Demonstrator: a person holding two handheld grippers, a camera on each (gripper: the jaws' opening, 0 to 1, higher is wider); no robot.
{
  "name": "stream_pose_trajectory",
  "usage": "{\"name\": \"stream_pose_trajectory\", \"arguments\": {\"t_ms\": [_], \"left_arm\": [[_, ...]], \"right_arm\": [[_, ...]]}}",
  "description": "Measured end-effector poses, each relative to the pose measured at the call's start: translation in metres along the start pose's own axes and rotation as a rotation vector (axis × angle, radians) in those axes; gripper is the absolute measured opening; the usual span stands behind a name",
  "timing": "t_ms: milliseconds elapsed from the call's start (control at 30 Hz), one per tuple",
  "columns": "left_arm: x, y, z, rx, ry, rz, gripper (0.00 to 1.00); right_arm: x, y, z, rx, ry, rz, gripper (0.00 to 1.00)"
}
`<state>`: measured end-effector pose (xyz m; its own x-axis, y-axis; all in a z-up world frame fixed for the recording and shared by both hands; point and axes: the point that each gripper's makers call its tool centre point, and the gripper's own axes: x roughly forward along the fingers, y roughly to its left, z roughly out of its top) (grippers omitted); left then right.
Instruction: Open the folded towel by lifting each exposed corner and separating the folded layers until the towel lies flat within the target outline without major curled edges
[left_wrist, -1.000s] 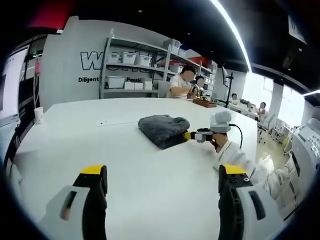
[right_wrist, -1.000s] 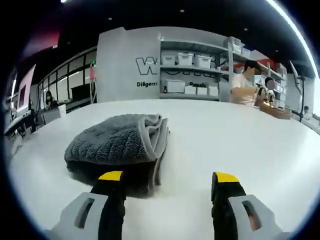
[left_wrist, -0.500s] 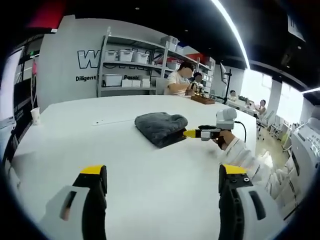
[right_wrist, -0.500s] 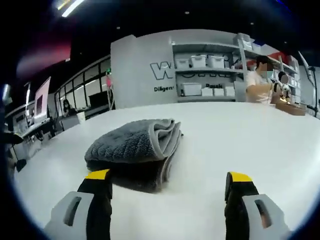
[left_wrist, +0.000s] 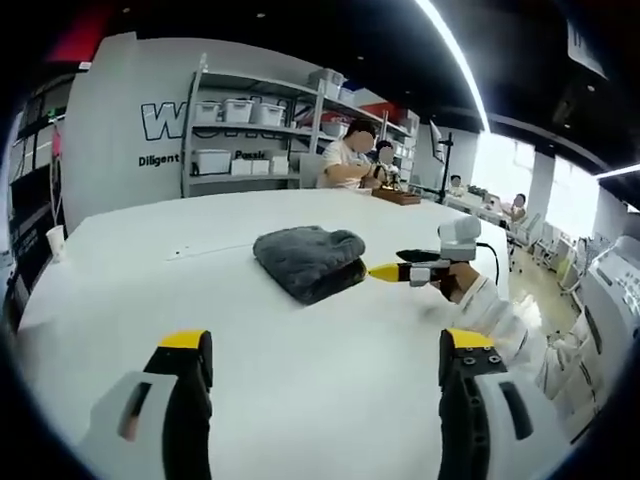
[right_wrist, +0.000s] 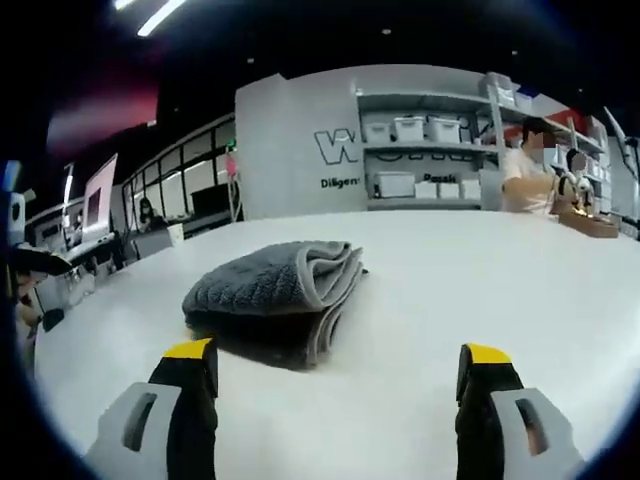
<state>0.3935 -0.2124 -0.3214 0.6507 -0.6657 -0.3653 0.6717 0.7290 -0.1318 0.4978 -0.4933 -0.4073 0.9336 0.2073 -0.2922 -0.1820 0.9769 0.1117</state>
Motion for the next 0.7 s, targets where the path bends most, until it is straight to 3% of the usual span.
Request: {"name": "stream_pose_trajectory", "arguments": {"t_ms": [133, 300, 533, 600, 700], "left_arm": [[0.011, -0.009, 0.003, 0.018, -0.009, -0.04, 0.94], [0.031, -0.022, 0.011, 0.026, -0.037, -0.085, 0.95], [0.066, -0.018, 0.034, 0.025, -0.099, -0.079, 0.94], [0.079, -0.018, 0.041, 0.027, -0.115, -0.078, 0.94], [0.099, -0.018, 0.05, 0.062, -0.141, -0.061, 0.94]], "right_arm": [[-0.007, 0.001, -0.006, 0.032, 0.003, 0.044, 0.99], [-0.019, -0.005, 0.0, -0.03, -0.03, 0.041, 0.99], [-0.025, -0.014, -0.005, -0.039, -0.023, 0.04, 0.99], [-0.026, -0.01, -0.005, -0.015, -0.028, 0.079, 0.99], [-0.028, -0.01, -0.003, -0.026, -0.035, 0.08, 0.99]]}}
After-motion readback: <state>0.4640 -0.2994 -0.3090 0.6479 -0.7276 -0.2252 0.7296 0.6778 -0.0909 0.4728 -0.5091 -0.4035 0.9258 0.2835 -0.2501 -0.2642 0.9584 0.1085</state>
